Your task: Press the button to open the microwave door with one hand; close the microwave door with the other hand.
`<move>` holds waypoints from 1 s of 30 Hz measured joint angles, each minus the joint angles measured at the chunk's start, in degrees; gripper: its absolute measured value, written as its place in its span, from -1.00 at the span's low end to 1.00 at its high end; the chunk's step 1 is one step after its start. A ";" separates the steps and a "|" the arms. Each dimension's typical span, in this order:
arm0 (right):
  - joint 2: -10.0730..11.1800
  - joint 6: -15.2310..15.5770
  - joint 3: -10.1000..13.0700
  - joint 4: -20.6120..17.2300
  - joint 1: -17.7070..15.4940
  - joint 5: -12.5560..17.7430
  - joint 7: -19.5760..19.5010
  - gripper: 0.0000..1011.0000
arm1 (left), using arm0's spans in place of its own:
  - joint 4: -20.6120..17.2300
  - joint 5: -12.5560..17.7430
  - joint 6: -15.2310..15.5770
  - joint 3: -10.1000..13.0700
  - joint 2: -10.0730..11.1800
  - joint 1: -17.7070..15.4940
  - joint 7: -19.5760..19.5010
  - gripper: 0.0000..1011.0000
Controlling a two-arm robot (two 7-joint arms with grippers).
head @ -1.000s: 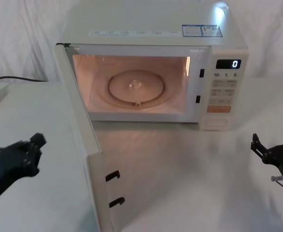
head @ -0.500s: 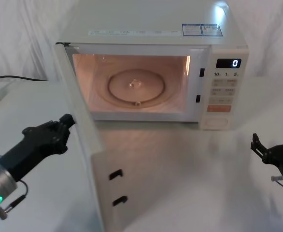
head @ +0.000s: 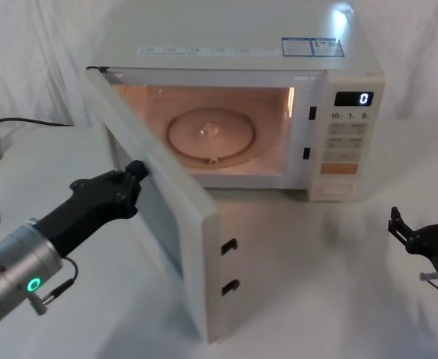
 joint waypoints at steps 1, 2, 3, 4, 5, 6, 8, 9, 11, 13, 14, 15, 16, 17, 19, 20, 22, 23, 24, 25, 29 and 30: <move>0.00 0.00 0.00 0.00 0.00 0.00 0.00 0.98 | 0.42 0.08 0.00 0.80 -0.05 -0.68 0.22 -1.00; 0.00 0.00 0.00 0.00 0.00 0.00 0.00 0.98 | 0.64 0.19 -0.02 1.23 -0.07 -1.05 0.36 -1.00; 0.00 0.00 0.00 0.00 0.00 0.00 0.00 0.98 | 0.82 0.42 -0.09 1.61 -0.08 -1.36 0.53 -1.00; 0.00 0.00 0.00 0.00 0.00 0.00 0.00 0.98 | 1.04 0.73 -0.19 2.08 -0.09 -1.72 0.74 -1.00; 0.00 0.00 0.00 0.00 0.00 0.00 0.00 0.98 | 1.43 1.38 -0.44 3.02 -0.15 -2.40 1.23 -1.00; 0.00 0.00 0.00 0.00 0.00 0.00 0.00 0.98 | 1.77 1.93 -0.73 3.82 -0.23 -2.98 1.68 -1.00; 0.00 0.00 0.00 0.00 0.00 0.00 0.00 0.98 | 2.15 2.61 -1.14 4.66 -0.40 -3.65 2.32 -1.00; 0.00 0.00 0.00 0.00 0.00 0.00 0.00 0.98 | 2.34 2.91 -1.32 5.12 -0.54 -4.02 2.62 -1.00; 0.00 0.00 0.00 0.00 0.00 0.00 0.00 0.98 | 2.89 3.74 -1.80 6.26 -0.94 -5.08 3.58 -1.00; 0.00 0.00 0.00 0.00 -0.01 0.00 0.00 0.98 | 3.32 4.28 -2.12 7.12 -1.29 -5.89 4.26 -1.00; 0.00 0.00 0.00 0.00 0.00 0.00 0.00 0.98 | 3.73 4.70 -2.38 7.74 -1.58 -6.59 4.84 -1.00; 0.00 0.00 0.00 0.00 0.00 0.00 0.00 0.98 | 3.99 4.91 -2.48 8.08 -1.78 -6.98 5.11 -1.00; 0.00 0.00 0.00 0.00 0.00 0.00 0.00 0.98 | 4.21 5.12 -2.55 8.36 -1.95 -7.30 5.35 -1.00; 0.00 0.00 0.00 0.00 0.00 0.00 0.00 0.98 | 4.70 5.51 -2.68 8.97 -2.36 -8.05 5.76 -1.00; 0.00 0.00 0.00 0.00 -0.01 0.00 0.00 0.98 | 5.09 5.87 -2.76 9.46 -2.74 -8.68 6.12 -1.00; 0.00 0.00 0.00 0.00 0.00 0.00 0.00 0.98 | 5.55 6.27 -2.78 10.02 -3.15 -9.35 6.43 -1.00; 0.00 0.00 0.00 0.00 0.00 0.00 0.00 0.98 | 6.31 6.86 -2.74 10.76 -3.79 -10.47 6.92 -1.00; 0.00 0.00 0.00 0.00 0.00 0.00 0.00 0.98 | 6.55 7.04 -2.70 10.98 -4.01 -10.78 7.06 -1.00; 0.00 0.00 0.00 0.00 0.00 0.00 0.00 0.98 | 6.78 7.17 -2.65 11.14 -4.21 -11.04 7.16 -1.00; 0.00 0.00 0.00 0.00 0.00 0.00 0.00 0.98 | 7.09 7.31 -2.59 11.35 -4.45 -11.36 7.28 -1.00; 0.00 0.00 0.00 0.00 0.00 0.00 0.00 0.98 | 8.59 8.05 -2.26 12.11 -5.60 -12.85 7.85 -1.00; 0.00 0.00 0.00 0.00 0.00 0.00 0.00 0.98 | 9.35 8.31 -2.09 12.32 -6.07 -13.42 8.06 -1.00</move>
